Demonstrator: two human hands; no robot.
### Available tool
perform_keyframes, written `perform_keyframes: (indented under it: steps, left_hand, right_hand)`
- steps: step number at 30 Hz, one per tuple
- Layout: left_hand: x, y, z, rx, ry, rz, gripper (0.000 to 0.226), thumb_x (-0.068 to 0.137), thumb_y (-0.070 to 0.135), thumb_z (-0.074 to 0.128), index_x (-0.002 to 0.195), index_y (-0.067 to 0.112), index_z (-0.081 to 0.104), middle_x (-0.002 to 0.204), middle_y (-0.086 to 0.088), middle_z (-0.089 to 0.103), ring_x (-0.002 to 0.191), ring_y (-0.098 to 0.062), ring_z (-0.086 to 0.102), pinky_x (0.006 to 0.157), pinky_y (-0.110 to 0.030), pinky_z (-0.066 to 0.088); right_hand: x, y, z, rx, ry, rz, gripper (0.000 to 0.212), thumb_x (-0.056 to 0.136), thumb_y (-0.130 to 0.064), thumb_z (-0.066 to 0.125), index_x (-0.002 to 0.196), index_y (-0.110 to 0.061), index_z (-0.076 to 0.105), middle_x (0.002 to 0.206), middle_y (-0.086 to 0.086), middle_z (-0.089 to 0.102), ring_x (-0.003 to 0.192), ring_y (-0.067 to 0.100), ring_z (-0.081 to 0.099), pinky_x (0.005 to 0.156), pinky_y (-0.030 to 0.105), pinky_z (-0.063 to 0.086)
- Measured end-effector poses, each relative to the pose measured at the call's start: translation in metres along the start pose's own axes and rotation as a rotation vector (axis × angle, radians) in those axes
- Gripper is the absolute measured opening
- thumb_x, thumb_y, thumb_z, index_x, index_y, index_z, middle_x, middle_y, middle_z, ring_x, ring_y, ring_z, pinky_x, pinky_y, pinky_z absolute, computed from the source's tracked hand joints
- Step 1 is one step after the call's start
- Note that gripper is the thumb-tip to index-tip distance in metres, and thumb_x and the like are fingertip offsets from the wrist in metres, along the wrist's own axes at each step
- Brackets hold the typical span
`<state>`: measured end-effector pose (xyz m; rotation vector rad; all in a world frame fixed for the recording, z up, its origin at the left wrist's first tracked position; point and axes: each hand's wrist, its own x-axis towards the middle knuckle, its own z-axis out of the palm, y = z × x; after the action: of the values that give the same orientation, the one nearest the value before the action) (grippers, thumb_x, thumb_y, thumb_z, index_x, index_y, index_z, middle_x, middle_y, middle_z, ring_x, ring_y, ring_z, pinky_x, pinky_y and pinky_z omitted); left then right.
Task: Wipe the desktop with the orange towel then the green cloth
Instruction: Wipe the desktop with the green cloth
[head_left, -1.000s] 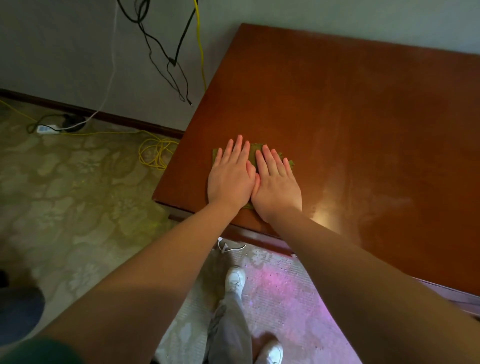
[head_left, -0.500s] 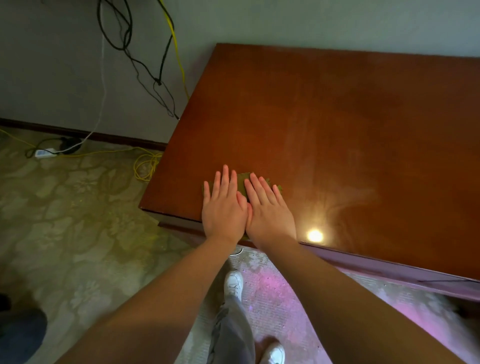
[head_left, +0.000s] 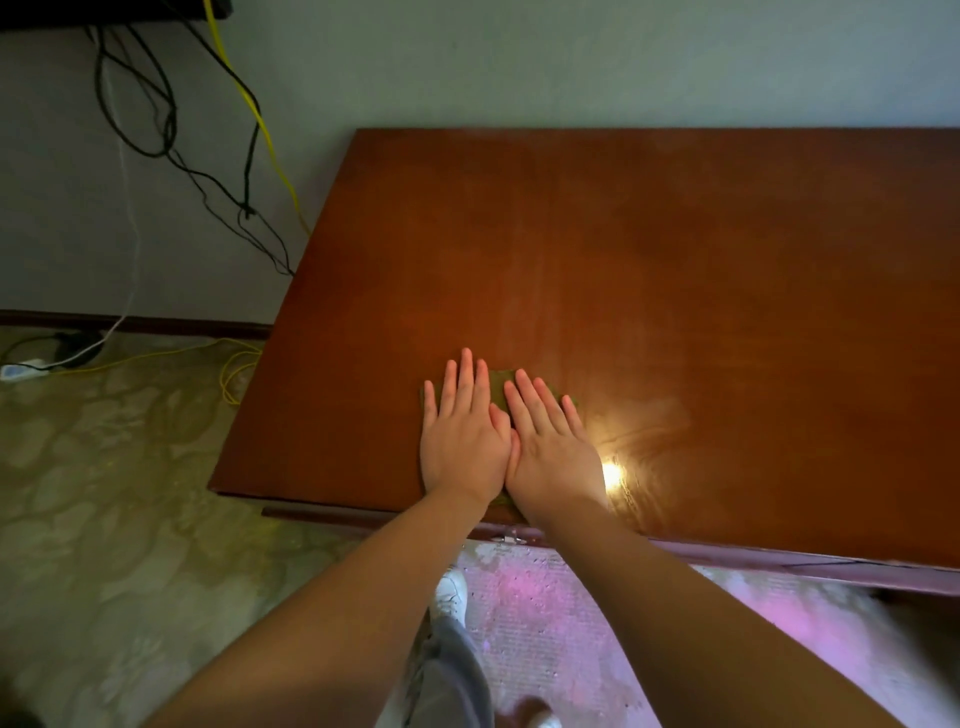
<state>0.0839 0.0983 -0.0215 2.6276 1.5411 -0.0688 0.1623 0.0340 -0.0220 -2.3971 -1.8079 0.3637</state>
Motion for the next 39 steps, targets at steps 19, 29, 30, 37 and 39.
perform_keyframes:
  steps: [19, 29, 30, 37, 39]
  left_hand:
    - [0.112, -0.003, -0.009, 0.018, 0.015, 0.033, 0.056, 0.1, 0.04, 0.008, 0.151, 0.019, -0.003, 0.159, -0.003, -0.009, 0.146, -0.019, -0.008, 0.12, -0.04, -0.001]
    - [0.184, -0.007, -0.016, 0.006, 0.033, 0.062, 0.055, 0.101, 0.039, 0.01, 0.151, 0.02, -0.001, 0.159, -0.002, -0.006, 0.147, -0.018, -0.006, 0.12, -0.039, -0.001]
    - [0.191, -0.007, -0.017, 0.011, 0.035, 0.062, 0.055, 0.101, 0.04, 0.01, 0.151, 0.02, -0.001, 0.159, -0.002, -0.007, 0.147, -0.018, -0.006, 0.12, -0.04, 0.0]
    - [0.253, -0.006, -0.023, 0.019, 0.038, 0.06, 0.055, 0.101, 0.039, 0.009, 0.151, 0.021, -0.002, 0.159, -0.002, -0.008, 0.147, -0.018, -0.007, 0.12, -0.039, 0.0]
    - [0.271, -0.005, -0.025, 0.01, 0.038, 0.059, 0.054, 0.101, 0.038, 0.009, 0.151, 0.021, -0.002, 0.159, -0.001, -0.008, 0.147, -0.017, -0.007, 0.12, -0.039, -0.001]
  right_hand:
    - [0.103, 0.018, -0.015, 0.01, 0.059, 0.058, 0.058, 0.094, -0.037, -0.013, 0.15, -0.022, -0.01, 0.158, -0.005, -0.015, 0.144, 0.01, -0.017, 0.115, 0.032, -0.014]
    - [0.171, 0.029, -0.027, 0.017, 0.085, 0.076, 0.058, 0.094, -0.036, -0.012, 0.15, -0.022, -0.009, 0.158, -0.006, -0.015, 0.144, 0.01, -0.017, 0.116, 0.032, -0.014]
    - [0.178, 0.03, -0.029, 0.02, 0.078, 0.078, 0.054, 0.098, -0.035, -0.006, 0.151, -0.022, -0.009, 0.158, -0.006, -0.015, 0.144, 0.01, -0.018, 0.116, 0.032, -0.014]
    - [0.236, 0.043, -0.04, 0.028, 0.088, 0.084, 0.052, 0.102, -0.037, 0.003, 0.152, -0.022, -0.005, 0.159, -0.006, -0.012, 0.145, 0.01, -0.016, 0.118, 0.033, -0.01]
    - [0.253, 0.047, -0.044, 0.026, 0.083, 0.089, 0.052, 0.102, -0.036, 0.003, 0.152, -0.022, -0.006, 0.159, -0.006, -0.013, 0.145, 0.01, -0.016, 0.118, 0.033, -0.011]
